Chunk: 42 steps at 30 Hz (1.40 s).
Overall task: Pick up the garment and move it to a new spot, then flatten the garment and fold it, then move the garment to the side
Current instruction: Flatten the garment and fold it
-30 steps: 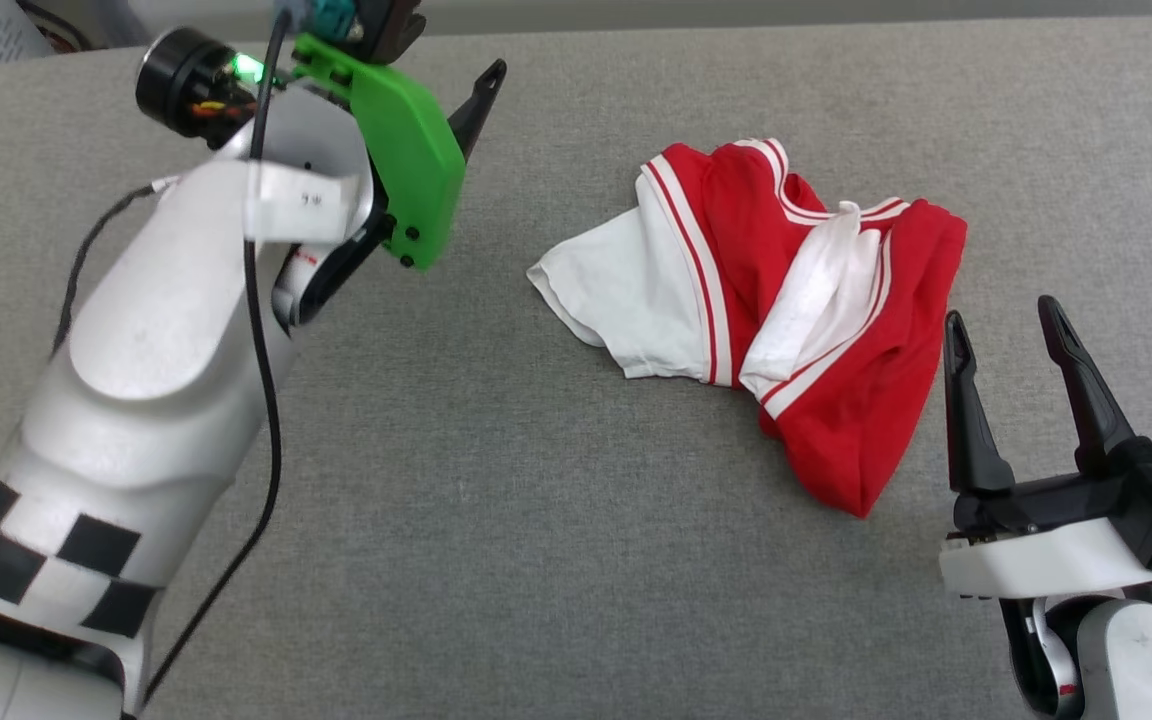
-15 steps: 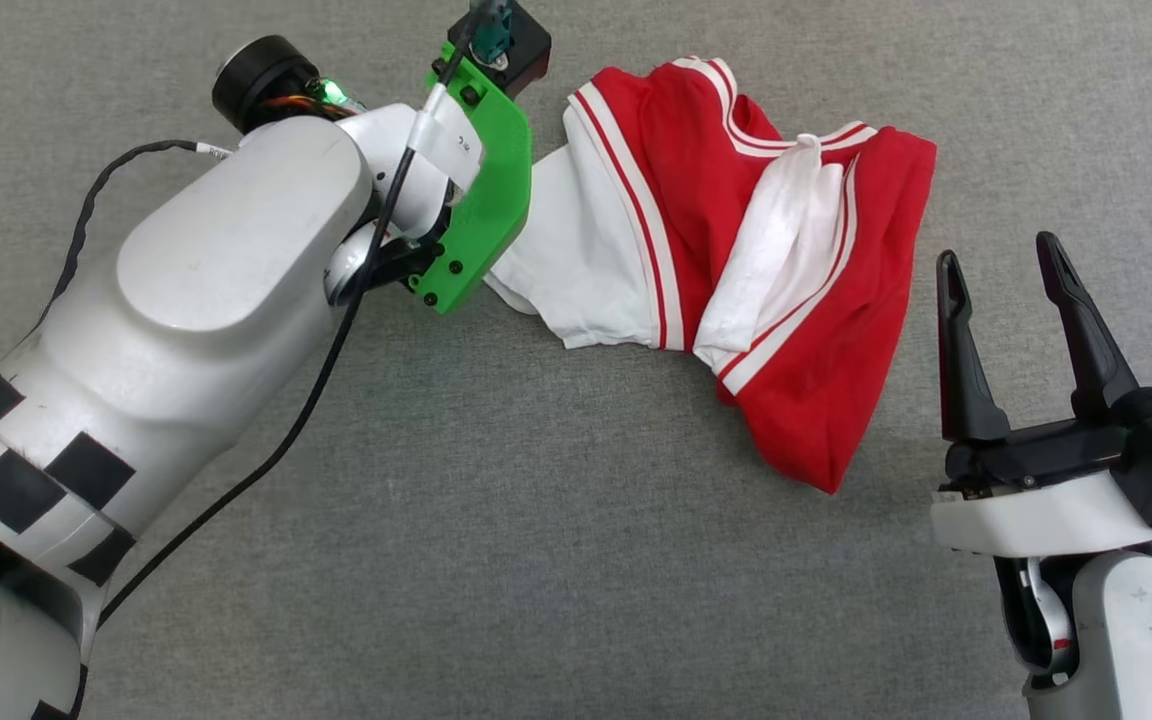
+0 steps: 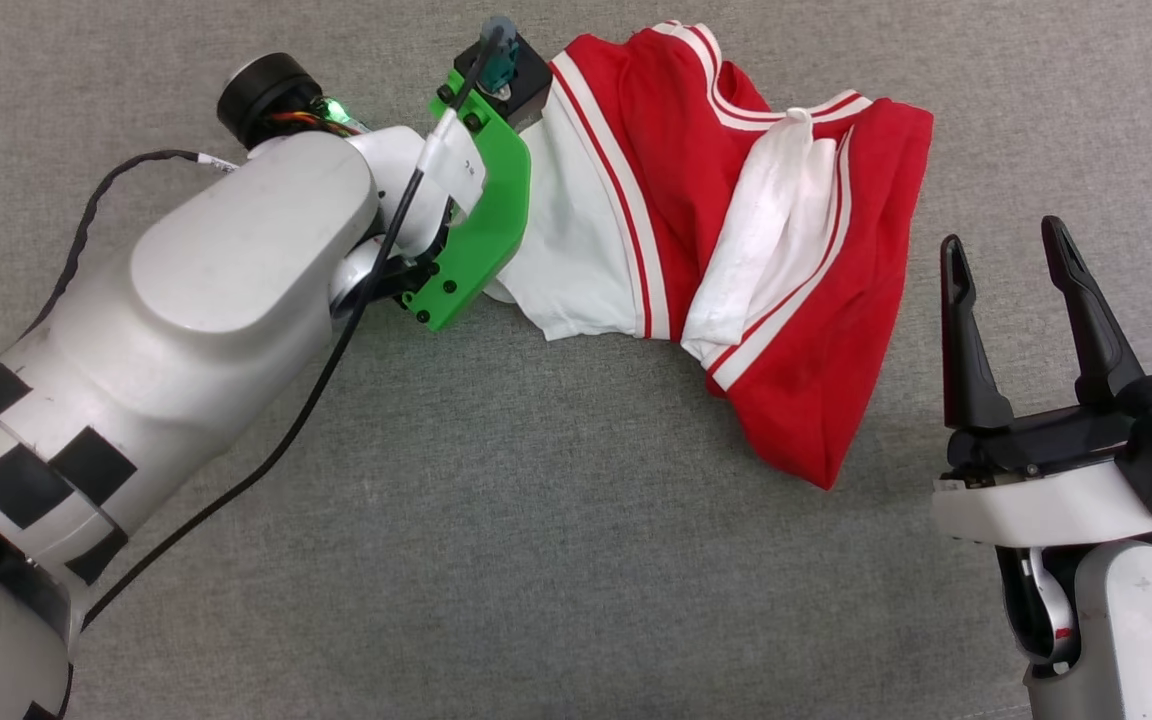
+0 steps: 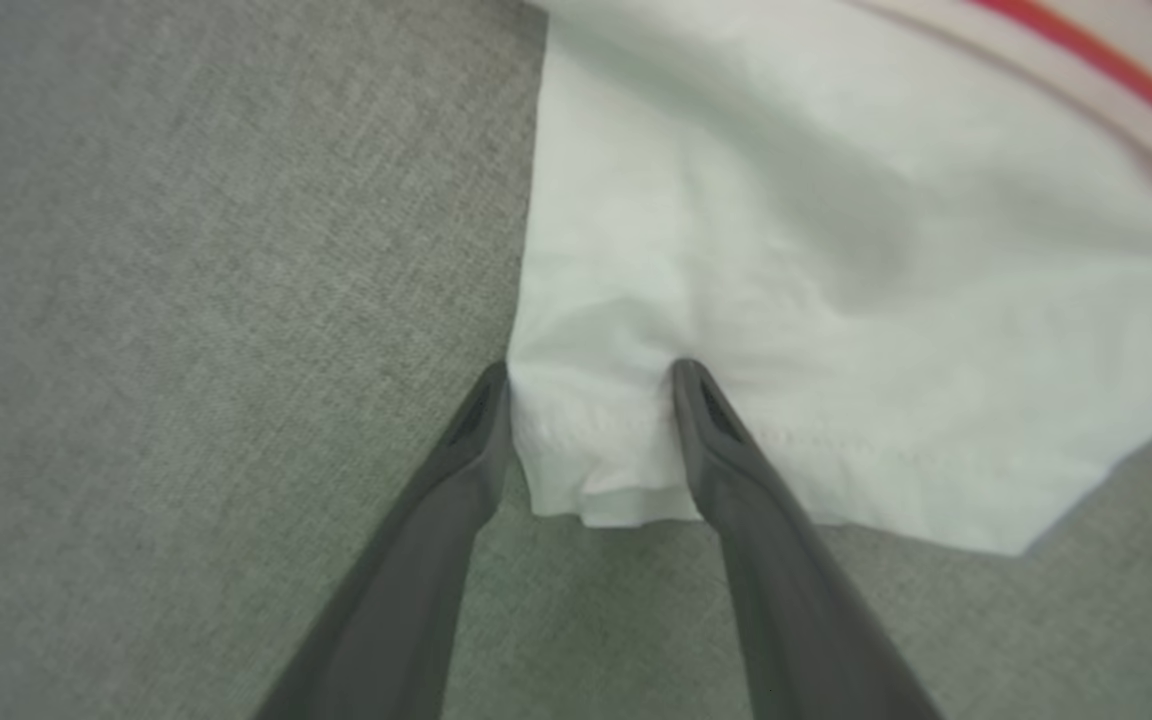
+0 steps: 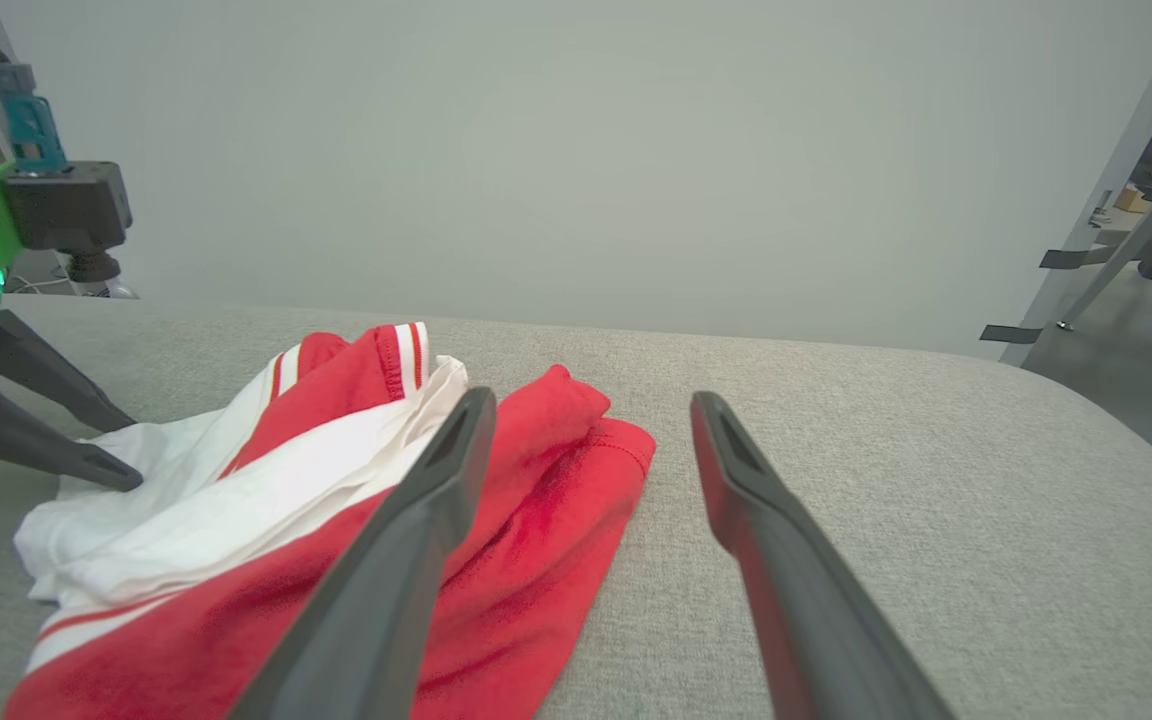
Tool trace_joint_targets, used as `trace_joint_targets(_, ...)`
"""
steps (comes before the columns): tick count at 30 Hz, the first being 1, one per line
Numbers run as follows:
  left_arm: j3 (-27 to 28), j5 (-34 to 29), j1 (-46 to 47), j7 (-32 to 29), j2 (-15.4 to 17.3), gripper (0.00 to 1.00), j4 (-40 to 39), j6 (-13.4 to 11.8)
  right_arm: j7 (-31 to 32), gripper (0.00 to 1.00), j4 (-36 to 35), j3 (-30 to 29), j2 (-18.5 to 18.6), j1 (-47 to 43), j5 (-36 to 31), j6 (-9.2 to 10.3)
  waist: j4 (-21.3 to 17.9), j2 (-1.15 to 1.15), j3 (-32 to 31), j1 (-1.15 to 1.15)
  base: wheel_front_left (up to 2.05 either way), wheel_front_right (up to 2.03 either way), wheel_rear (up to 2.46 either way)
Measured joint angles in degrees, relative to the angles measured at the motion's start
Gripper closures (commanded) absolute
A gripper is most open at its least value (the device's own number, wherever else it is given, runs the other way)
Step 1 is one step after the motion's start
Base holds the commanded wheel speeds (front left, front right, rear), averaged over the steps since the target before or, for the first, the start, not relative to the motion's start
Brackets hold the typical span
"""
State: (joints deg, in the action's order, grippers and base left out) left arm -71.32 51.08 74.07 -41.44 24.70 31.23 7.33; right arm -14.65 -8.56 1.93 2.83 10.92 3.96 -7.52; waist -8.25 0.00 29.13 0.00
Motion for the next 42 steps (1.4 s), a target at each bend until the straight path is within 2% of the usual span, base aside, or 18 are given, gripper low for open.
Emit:
trace_joint_targets(7,-1.67,-0.68,-2.33,13.73,0.87,1.0,-0.59,0.0,0.0,0.0,0.22,-0.05,-0.01,-0.11,-0.19,0.0,1.11,0.0,-2.49,0.0,0.0,0.0,0.0)
trace_joint_targets(14,2.0,2.57,-5.58,23.63,6.62,1.0,-2.13,-0.04,0.0,0.0,0.26,-0.78,-0.01,-2.02,-0.78,0.0,3.8,0.0,-5.84,0.0,0.0,0.0,0.0)
trace_joint_targets(18,3.26,4.61,-9.07,25.39,10.54,1.0,-2.63,-1.18,0.0,0.0,0.25,-0.79,-0.01,-2.53,-1.01,0.0,5.75,0.0,-7.21,0.0,0.0,0.0,0.0)
trace_joint_targets(24,4.12,8.17,-16.38,26.37,15.19,1.0,-3.08,-4.48,0.0,0.0,0.25,-0.76,-0.01,-2.64,-1.31,0.0,8.04,0.0,-8.85,0.0,0.0,0.0,0.0)
trace_joint_targets(27,4.27,9.5,-19.49,26.37,16.45,1.0,-1.6,-5.16,0.0,0.0,0.25,-0.64,-0.02,-2.65,-1.49,0.0,8.4,0.0,-9.2,0.0,0.0,0.0,0.0)
trace_joint_targets(32,4.6,11.52,-22.36,27.83,16.05,1.0,1.19,-6.1,0.0,0.0,0.44,-0.57,-0.02,-2.76,-1.82,0.0,8.09,0.0,-9.46,0.0,0.0,0.0,0.0)
trace_joint_targets(33,4.77,11.56,-22.64,28.74,15.64,0.66,1.75,-6.35,0.0,0.0,0.43,-0.64,-0.01,-2.85,-1.89,0.0,8.06,0.0,-9.67,0.0,0.0,0.0,0.0)
trace_joint_targets(34,4.98,11.58,-23.01,30.11,15.1,0.0,2.16,-6.69,0.0,0.0,0.42,-0.75,-0.02,-2.95,-2.09,0.0,8.05,0.0,-9.92,0.0,0.0,0.0,0.0)
trace_joint_targets(37,5.41,10.9,-23.93,35.27,13.86,0.0,3.31,-8.37,0.0,0.0,0.21,-1.2,-0.02,-3.32,-2.53,0.0,8.14,0.0,-10.89,0.0,0.0,0.0,0.0)
trace_joint_targets(42,8.34,6.99,-24.77,50.49,12.01,0.0,3.54,-14.89,0.0,0.0,-1.07,-2.22,0.14,-3.42,-4.39,0.0,8.72,0.0,-13.0,0.0,0.0,0.0,0.0)
